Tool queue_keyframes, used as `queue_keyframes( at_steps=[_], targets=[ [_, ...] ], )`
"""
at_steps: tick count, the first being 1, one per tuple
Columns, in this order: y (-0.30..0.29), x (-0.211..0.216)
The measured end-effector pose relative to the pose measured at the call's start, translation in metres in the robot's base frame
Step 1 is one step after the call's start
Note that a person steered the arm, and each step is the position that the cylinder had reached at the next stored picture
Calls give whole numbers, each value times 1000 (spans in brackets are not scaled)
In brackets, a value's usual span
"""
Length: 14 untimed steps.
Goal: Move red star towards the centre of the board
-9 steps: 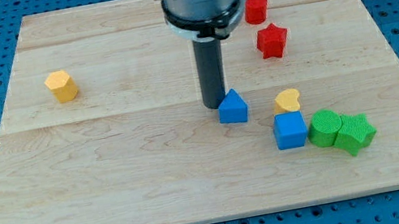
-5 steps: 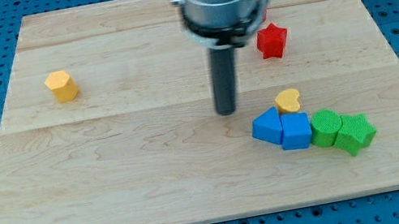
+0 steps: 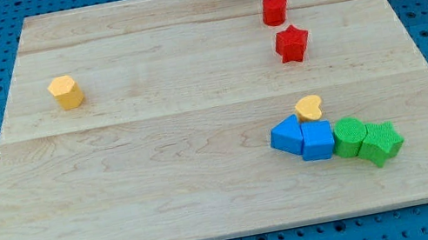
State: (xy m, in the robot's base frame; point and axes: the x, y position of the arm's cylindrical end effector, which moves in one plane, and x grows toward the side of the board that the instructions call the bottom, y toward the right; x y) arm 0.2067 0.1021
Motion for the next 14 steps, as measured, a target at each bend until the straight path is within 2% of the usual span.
queue_keyframes(
  at_steps=[1, 2, 3, 4, 5, 6, 7, 8, 10, 12, 14],
  targets=[
    [44, 20],
    [47, 57],
    [27, 76],
    [3, 60],
    [-8, 13],
    [-21, 48],
    [-7, 81],
    [-3, 98],
    [49, 137],
    [23, 200],
    [-44, 172]
  ],
)
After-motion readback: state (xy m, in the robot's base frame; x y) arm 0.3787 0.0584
